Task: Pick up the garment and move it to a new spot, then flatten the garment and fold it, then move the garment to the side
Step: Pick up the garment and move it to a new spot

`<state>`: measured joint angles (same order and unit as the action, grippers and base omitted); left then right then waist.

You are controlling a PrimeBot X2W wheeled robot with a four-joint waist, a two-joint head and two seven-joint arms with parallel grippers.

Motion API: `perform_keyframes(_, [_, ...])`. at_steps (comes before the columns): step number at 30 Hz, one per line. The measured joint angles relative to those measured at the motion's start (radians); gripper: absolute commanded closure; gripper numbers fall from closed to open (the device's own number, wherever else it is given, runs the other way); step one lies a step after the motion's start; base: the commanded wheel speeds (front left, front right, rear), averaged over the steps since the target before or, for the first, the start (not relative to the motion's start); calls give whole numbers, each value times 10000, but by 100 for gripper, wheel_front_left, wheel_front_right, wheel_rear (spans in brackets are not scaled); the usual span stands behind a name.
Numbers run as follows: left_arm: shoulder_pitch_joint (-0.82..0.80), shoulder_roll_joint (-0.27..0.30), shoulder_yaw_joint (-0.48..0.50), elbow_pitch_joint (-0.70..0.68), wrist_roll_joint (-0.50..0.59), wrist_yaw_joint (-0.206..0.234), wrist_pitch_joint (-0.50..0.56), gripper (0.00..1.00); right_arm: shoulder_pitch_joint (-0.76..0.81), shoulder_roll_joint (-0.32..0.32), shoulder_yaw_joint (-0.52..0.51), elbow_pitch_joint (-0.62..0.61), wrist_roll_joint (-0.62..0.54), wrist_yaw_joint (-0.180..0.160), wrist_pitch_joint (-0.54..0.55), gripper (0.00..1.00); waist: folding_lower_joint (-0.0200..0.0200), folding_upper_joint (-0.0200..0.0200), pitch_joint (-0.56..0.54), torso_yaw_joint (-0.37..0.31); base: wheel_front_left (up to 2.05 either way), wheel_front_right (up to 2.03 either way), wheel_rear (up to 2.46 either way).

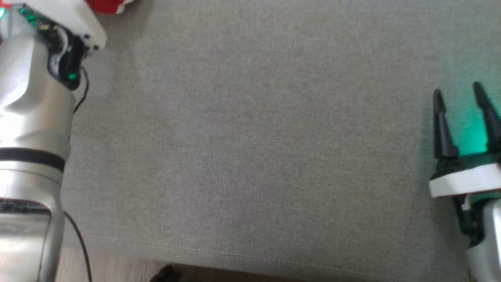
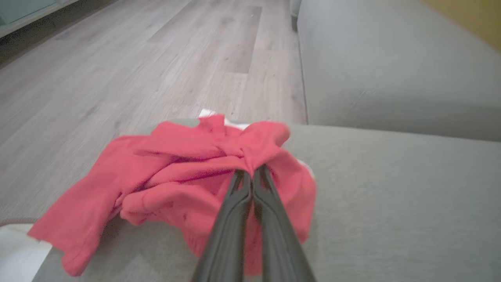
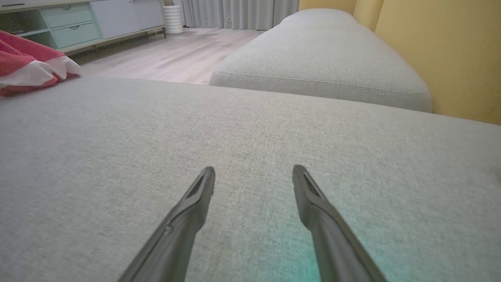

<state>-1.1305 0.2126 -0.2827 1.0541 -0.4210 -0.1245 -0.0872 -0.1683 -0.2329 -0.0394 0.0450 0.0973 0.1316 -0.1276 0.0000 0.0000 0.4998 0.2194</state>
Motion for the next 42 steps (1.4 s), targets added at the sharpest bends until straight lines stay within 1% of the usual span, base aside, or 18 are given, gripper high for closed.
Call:
perform_keyframes(2, [13, 2, -621, -757, -370, 0, 357, 100, 36, 228, 38, 288, 0, 0, -180, 0, 0, 0, -394, -10, 0, 0, 0])
perform_keyframes(4, [145, -12, -1174, -1776, -1030, -2, 828, 100, 63, 431, 98, 577, 2, 0, -339, 0, 0, 0, -805, -34, 0, 0, 0])
perform_keyframes(6, [452, 81, -1766, -2938, -1584, -40, 1423, 100, 205, 604, 169, 809, 15, 0, -470, 0, 0, 0, -1222, -66, 0, 0, 0])
perform_keyframes(8, [868, 244, -2148, -4134, -2290, -61, 1992, 100, 356, 742, 222, 1049, 58, 0, -581, 0, -1, 0, -1601, -106, 0, 0, 0])
perform_keyframes(12, [1796, 669, -2522, -6552, -3478, -61, 3235, 100, 483, 963, 230, 1386, 82, 0, -759, 0, -1, 0, -2295, -229, 0, 0, 0])
perform_keyframes(14, [2276, 763, -2556, -7802, -3983, -58, 3839, 100, 556, 1011, 226, 1509, 82, 0, -838, 0, -1, 0, -2569, -331, 0, 0, 0])
perform_keyframes(16, [2773, 821, -2608, -9085, -4491, 115, 4502, 100, 596, 1058, 224, 1613, 90, 0, -851, 0, -1, 1, -2739, -511, 0, 0, 0])
perform_keyframes(21, [3920, 924, -2989, -11835, -5473, 840, 5868, 100, 594, 1283, 245, 1814, 173, 0, -1026, 0, -1, 0, -2890, -1099, 0, 0, 0])
perform_keyframes(24, [4276, 978, -3195, -12893, -5996, 1177, 6497, 100, 591, 1302, 267, 1960, 174, 0, -1053, 0, -1, 0, -2896, -1480, 0, 0, 0])
perform_keyframes(25, [4322, 989, -3237, -13098, -6125, 1220, 6665, 100, 591, 1321, 278, 1990, 176, 0, -1110, 0, -1, 0, -2890, -1612, 0, 0, 0])
perform_keyframes(27, [4314, 1041, -3212, -13244, -6197, 1354, 6765, 100, 579, 1361, 314, 2075, 196, 0, -1118, 0, -1, 0, -2870, -1881, 0, 0, 0])
perform_keyframes(29, [4301, 1208, -3200, -13144, -6084, 1419, 6840, 100, 565, 1434, 347, 2186, 263, 0, -1133, 0, -1, 0, -2844, -2165, 0, 0, 0])
perform_keyframes(30, [4301, 1208, -3200, -13144, -6084, 1419, 6840, 100, 565, 1434, 347, 2186, 263, 0, -1133, 0, -1, 0, -2844, -2165, 0, 0, 0])
perform_keyframes(33, [4281, 1363, -3189, -12395, -5837, 1452, 6838, 100, 561, 1567, 389, 2318, 276, 0, -1202, 0, -1, 0, -2814, -2593, 0, 0, 0])
perform_keyframes(37, [4280, 1517, -3187, -10516, -5572, 1340, 6644, 100, 554, 1586, 385, 2475, 276, 0, -1204, 0, -1, 0, -2771, -3111, 0, 0, 0])
perform_keyframes(38, [4280, 1546, -3200, -9981, -5536, 1248, 6529, 100, 551, 1593, 387, 2508, 278, 0, -1204, 0, -1, 0, -2757, -3223, 0, 0, 0])
perform_keyframes(42, [4288, 1603, -3352, -7708, -4786, 846, 5735, 100, 543, 1634, 391, 2520, 343, 0, -1204, 0, -1, 0, -2683, -3564, 0, 0, 0])
